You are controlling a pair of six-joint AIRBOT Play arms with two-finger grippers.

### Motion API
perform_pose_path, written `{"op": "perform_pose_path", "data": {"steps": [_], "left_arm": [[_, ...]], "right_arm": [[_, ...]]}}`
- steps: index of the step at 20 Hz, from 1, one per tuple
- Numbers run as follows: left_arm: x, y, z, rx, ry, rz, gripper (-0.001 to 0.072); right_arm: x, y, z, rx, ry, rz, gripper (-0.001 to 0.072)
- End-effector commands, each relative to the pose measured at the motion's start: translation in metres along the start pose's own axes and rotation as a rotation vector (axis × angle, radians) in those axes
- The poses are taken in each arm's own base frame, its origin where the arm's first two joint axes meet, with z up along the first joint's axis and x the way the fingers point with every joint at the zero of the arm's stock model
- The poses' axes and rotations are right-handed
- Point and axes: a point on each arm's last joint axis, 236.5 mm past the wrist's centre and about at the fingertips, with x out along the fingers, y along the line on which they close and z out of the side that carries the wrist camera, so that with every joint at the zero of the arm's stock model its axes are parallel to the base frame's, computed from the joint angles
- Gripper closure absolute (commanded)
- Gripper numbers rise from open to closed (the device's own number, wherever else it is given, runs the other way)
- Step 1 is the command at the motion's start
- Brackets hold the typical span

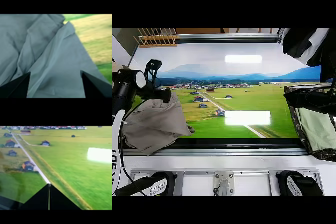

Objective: Fold the clothes and pants, and hang the long-sleeved shirts on hangers.

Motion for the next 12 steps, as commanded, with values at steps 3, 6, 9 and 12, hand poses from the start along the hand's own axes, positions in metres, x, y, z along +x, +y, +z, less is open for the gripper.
{"op": "perform_pose_path", "data": {"steps": [3, 6, 9, 12], "left_arm": [[0.059, 0.048, -0.061, -0.025, 0.120, 0.084, 0.0014], [0.082, 0.044, -0.084, -0.022, 0.146, 0.071, 0.0015], [0.084, 0.039, -0.089, -0.038, 0.162, 0.064, 0.0371], [0.053, 0.006, -0.047, -0.002, 0.092, 0.009, 0.0695]], "right_arm": [[0.000, 0.000, 0.000, -0.001, 0.000, 0.001, 0.0705], [0.000, 0.000, 0.000, 0.000, 0.000, 0.001, 0.0705], [0.000, 0.000, 0.000, -0.001, 0.000, 0.001, 0.0705], [0.000, 0.000, 0.000, -0.001, 0.000, 0.001, 0.0705]]}}
